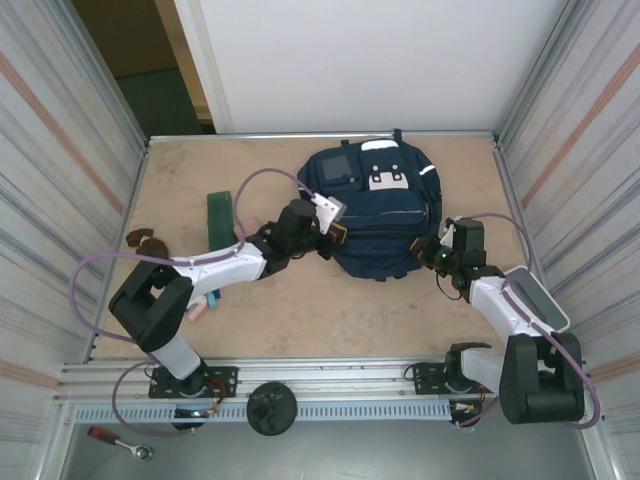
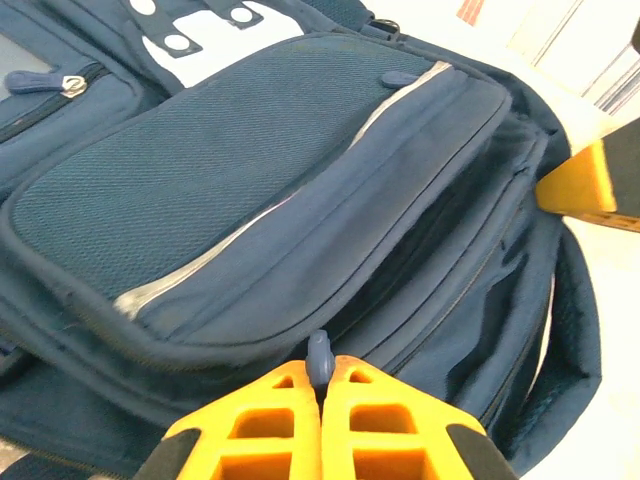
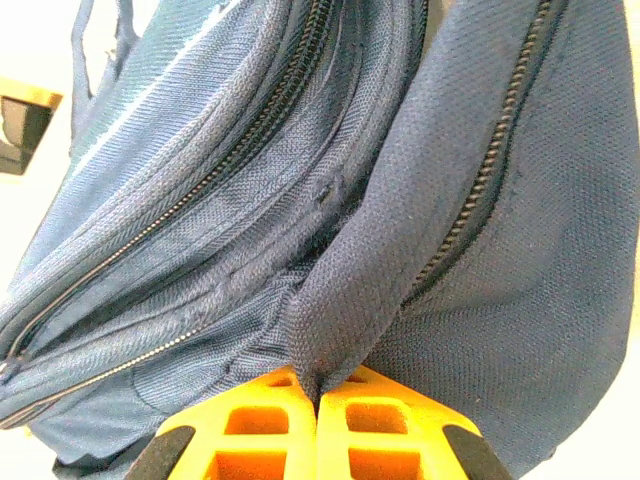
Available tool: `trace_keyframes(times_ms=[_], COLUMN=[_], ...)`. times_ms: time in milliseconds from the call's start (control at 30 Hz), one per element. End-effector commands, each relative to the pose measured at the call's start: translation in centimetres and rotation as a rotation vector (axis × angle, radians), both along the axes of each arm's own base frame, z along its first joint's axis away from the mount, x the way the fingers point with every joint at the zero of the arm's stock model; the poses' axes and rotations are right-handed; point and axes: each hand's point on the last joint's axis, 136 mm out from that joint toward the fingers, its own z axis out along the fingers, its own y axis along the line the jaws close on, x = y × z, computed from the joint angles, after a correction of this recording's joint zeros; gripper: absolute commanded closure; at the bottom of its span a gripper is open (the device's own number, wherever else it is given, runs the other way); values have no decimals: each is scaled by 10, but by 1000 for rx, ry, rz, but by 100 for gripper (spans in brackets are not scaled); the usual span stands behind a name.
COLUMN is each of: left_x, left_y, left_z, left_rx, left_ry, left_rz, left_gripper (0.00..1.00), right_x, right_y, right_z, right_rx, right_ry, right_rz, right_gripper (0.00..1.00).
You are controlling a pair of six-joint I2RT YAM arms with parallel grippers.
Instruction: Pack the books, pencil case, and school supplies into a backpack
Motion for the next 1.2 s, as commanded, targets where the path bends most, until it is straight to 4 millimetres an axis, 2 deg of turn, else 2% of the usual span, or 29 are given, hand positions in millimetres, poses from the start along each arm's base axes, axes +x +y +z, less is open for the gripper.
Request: trace_keyframes(times_ms=[0, 300, 500, 767, 900, 967, 1033, 1167], left_x=[28, 58, 92, 136, 159, 166, 168, 160], left_y=[46, 75, 90, 96, 99, 100, 102, 115], left_z=[13, 5, -7, -21, -31, -36, -37, -28], left_rx=[3, 2, 2, 15, 23, 29, 31, 0], left_ry=[-43, -32, -12, -25, -14, -1, 14, 20], left_rz=[153, 235, 300, 362, 392, 394, 395, 423], left_gripper=[100, 100, 100, 100, 100, 95, 87, 69], right_x=[-4, -3, -3, -4, -6, -9, -14, -30], right_y=[-39, -37, -37, -29, -16, -5, 7, 39], right_z=[-9, -8, -11, -28, -28, -28, -27, -27], right_rx=[-95, -77, -81, -61, -17, -4, -4, -25], right_ry=[14, 15, 29, 85, 88, 81, 76, 70], right_rz=[-123, -108, -89, -27, 21, 51, 91, 202], right_gripper=[100, 100, 100, 100, 100, 100, 100, 100])
